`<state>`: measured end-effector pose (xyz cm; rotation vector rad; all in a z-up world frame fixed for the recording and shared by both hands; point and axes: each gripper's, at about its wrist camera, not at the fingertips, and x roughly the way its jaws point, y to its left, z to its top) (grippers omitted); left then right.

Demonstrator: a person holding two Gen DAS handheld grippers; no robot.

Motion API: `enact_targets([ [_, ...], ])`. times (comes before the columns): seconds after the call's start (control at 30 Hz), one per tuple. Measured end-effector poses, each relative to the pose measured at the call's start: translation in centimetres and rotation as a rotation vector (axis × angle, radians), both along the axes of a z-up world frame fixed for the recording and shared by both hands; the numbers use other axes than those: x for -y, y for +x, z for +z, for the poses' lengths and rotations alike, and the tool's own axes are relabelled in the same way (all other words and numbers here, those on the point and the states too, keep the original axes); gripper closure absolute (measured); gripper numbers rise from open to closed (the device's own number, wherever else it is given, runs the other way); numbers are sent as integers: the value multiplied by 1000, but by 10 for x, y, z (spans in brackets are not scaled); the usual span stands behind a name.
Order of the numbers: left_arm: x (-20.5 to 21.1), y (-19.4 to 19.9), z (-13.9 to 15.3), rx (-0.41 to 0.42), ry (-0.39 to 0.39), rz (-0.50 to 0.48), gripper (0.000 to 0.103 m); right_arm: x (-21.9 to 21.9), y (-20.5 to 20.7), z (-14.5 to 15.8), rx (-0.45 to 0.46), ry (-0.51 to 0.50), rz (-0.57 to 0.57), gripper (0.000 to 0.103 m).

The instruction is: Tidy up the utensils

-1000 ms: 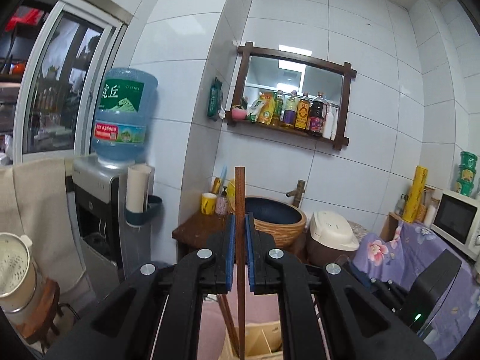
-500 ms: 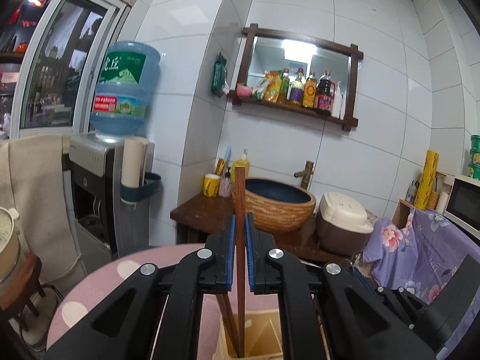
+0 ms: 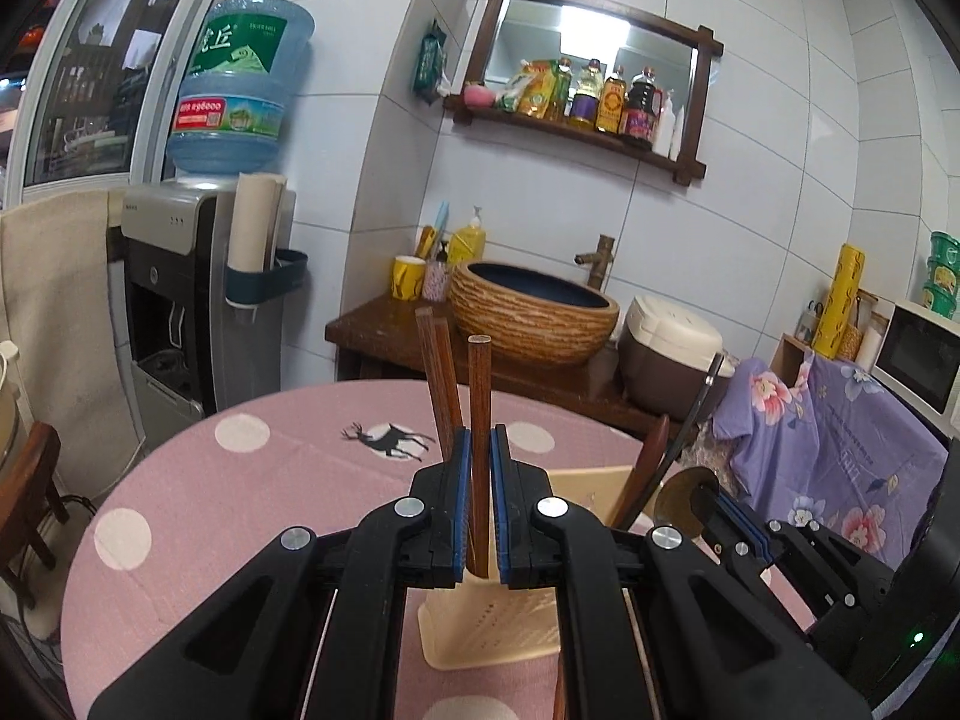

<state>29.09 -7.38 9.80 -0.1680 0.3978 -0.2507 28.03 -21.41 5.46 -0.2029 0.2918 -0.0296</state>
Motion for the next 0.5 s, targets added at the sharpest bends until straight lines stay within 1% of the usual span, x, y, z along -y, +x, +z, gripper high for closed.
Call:
enact_targets([
  [0.07, -1, -3, -2, 3, 5, 2, 96, 1, -2, 0, -7, 7, 6, 100],
  [0.2, -6, -7, -4, -22, -13, -18, 95, 6, -9, 0, -18, 33, 11, 98],
  [0.23, -8, -10, -5, -22, -12, -17, 91, 7, -12, 0, -18, 36, 12, 94],
  [0.27, -10, -13, -5, -24, -13, -17, 78, 7, -15, -1, -19, 38, 11, 90],
  [0.3, -12, -17, -6, -31, -19, -20, 69, 7, -19, -1, -21, 44, 11, 75],
  [0.33, -15, -21, -8, -40, -28, -21, 53, 9, -24, -1, -21, 58, 10, 61],
  [0.37, -19, -26, -9, -50, -45, -22, 48, 11, -29, -2, -19, 78, 7, 57],
  [0.43, -26, -36, -13, -71, -75, -38, 36, 14, -39, -2, -32, 109, 4, 56],
  [0.47, -28, -41, -15, -84, -77, -49, 31, 14, -44, -2, -54, 120, 2, 56],
  [0.5, -30, -46, -18, -101, -72, -55, 29, 14, -48, -3, -73, 127, 7, 55],
])
